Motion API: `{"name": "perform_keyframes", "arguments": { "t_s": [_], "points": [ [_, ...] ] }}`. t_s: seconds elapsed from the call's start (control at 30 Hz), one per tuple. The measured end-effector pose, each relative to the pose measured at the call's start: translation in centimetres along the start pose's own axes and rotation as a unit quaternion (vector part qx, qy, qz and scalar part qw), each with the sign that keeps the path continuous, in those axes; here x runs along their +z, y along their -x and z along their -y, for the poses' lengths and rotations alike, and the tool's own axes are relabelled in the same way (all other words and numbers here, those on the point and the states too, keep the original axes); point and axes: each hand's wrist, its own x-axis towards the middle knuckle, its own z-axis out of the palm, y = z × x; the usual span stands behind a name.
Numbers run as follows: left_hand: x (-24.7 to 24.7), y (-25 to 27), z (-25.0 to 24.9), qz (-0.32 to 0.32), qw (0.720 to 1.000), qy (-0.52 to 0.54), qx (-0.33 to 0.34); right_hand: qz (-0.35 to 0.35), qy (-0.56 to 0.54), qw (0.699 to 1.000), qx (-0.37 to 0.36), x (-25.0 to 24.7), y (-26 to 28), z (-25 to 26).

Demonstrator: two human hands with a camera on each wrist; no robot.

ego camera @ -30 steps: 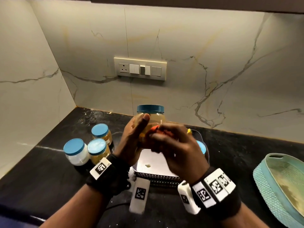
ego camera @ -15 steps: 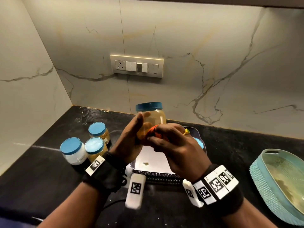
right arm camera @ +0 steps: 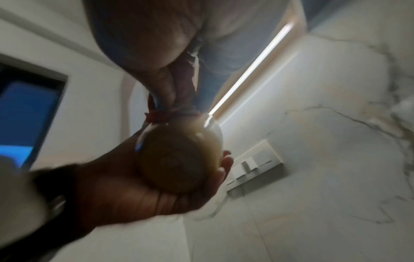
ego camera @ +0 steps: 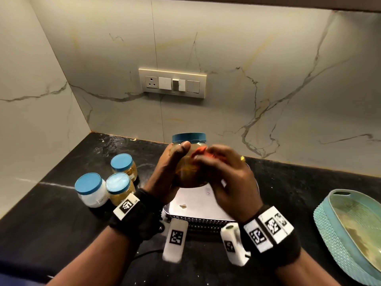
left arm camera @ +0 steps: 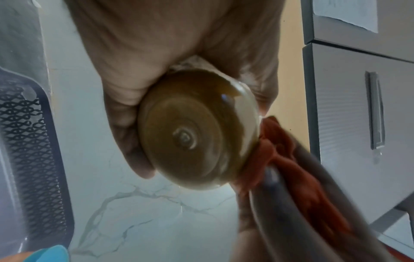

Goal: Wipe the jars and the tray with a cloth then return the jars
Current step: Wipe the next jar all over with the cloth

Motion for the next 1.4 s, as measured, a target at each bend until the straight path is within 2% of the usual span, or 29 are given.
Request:
{"name": "perform_keyframes", "arguments": {
  "t_s": [0.07,0.13,0.23,0.3,0.5,0.53,0.63,0.7,0.83,0.9,1.03,1.1,1.27,1.33,1.4],
  "points": [
    [-0.1,0.0,-0.6,-0.015,1.0,-0.002,-0.012,0.047,0.013,0.997,-0.064,0.3,1.4,1.1],
    [-0.3,0.2,-0.6,-0.003,1.0,-0.015,-0.015,0.053,0.018,0.995,-0.077,-0.1,1.1,0.8],
    [0.1,0.2,-0.2,0.01,1.0,-0.015,-0.009,-0.033,-0.016,0.999,0.013,-0.6,-1.4,-1.0],
    [0.3,-0.1,-0.1,-0.003,1.0,0.007,-0.016,-0.049,-0.017,0.998,0.045,-0.5,-2.1,-1.3],
    [-0.8,0.0,-0.3,-0.009,0.998,0.048,-0.046,0.045,-0.009,0.997,-0.065,0.4,1.5,0.4],
    [-0.7,0.1,-0.2,-0.004,0.997,0.053,-0.048,0.035,-0.008,0.998,-0.055,0.3,1.2,-0.1],
    [0.1,0.4,0.2,-0.002,0.998,0.047,-0.052,-0.042,-0.018,0.998,0.042,-0.2,-0.4,-1.7],
    [0.5,0.3,0.2,-0.004,0.998,0.043,-0.049,-0.055,-0.017,0.997,0.056,-0.1,-0.9,-1.6],
    [-0.2,-0.4,-0.4,-0.021,0.998,0.034,-0.041,0.0,-0.003,0.999,-0.042,1.4,1.4,0.8],
    [-0.7,-0.4,-0.6,-0.02,0.998,0.04,-0.042,0.008,0.013,0.998,-0.059,1.5,2.2,0.8],
    [-0.9,-0.1,-0.1,0.016,0.997,0.057,-0.052,-0.046,-0.056,0.996,0.055,0.7,2.0,-0.6],
    [-1.0,-0.2,0.0,0.014,0.997,0.058,-0.055,-0.058,-0.058,0.994,0.074,0.5,1.9,-0.8],
    [-1.1,-0.2,-2.0,-0.001,0.997,-0.022,-0.075,-0.022,-0.012,1.0,0.003,1.3,1.7,-0.8],
    [-0.9,-0.4,-2.1,-0.037,0.995,-0.079,-0.048,-0.006,0.016,0.999,-0.047,1.7,1.3,-0.7],
    [-0.6,-0.6,-1.9,-0.072,0.992,-0.1,-0.024,-0.001,0.012,0.998,-0.066,1.7,0.7,-0.6]
  ]
}}
